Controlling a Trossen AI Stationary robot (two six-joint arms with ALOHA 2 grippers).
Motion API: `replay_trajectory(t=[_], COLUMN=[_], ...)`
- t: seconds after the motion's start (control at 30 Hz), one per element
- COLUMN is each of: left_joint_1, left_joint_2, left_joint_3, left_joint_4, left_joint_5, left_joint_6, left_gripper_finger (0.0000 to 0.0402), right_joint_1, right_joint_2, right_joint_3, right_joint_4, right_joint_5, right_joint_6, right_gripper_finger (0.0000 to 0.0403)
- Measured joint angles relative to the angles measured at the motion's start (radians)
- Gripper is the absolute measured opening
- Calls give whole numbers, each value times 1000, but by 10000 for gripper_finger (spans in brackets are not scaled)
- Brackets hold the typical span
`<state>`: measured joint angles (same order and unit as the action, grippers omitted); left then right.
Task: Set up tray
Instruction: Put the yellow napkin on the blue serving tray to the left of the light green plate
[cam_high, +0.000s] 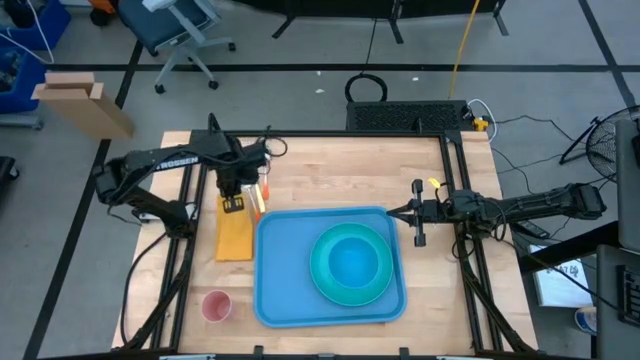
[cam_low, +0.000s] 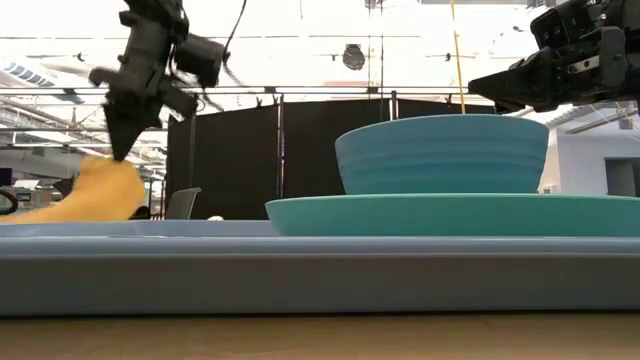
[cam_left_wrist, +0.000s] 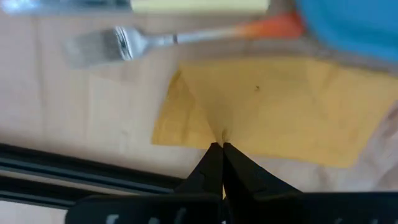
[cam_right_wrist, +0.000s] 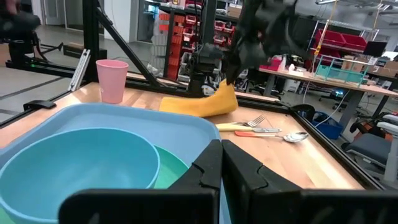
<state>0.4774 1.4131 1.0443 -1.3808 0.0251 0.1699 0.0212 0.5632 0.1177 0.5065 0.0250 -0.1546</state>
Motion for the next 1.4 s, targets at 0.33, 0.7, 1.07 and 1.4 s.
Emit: replay_trajectory(t=[0.33,0.7,1.07,1.4], left_joint_1=[85,77,-190,-314], left_joint_2=[49,45,-150,-548], left_joint_3=[-165,14,134,-343], left_joint_4=[144,123,325,772], left_joint_5=[-79,-147,100,28], left_joint_6=[58,11,-156,-580], left_gripper_finger=[23,207,205,90], right_joint_1=[0,0,0,0], right_joint_2=[0,0,0,0], right_joint_3=[0,0,0,0], right_joint_4=[6,28,27,18], right_joint_5=[0,0,0,0], right_joint_6=[3,-7,-3,19], right_gripper_finger=[0,0,0,0])
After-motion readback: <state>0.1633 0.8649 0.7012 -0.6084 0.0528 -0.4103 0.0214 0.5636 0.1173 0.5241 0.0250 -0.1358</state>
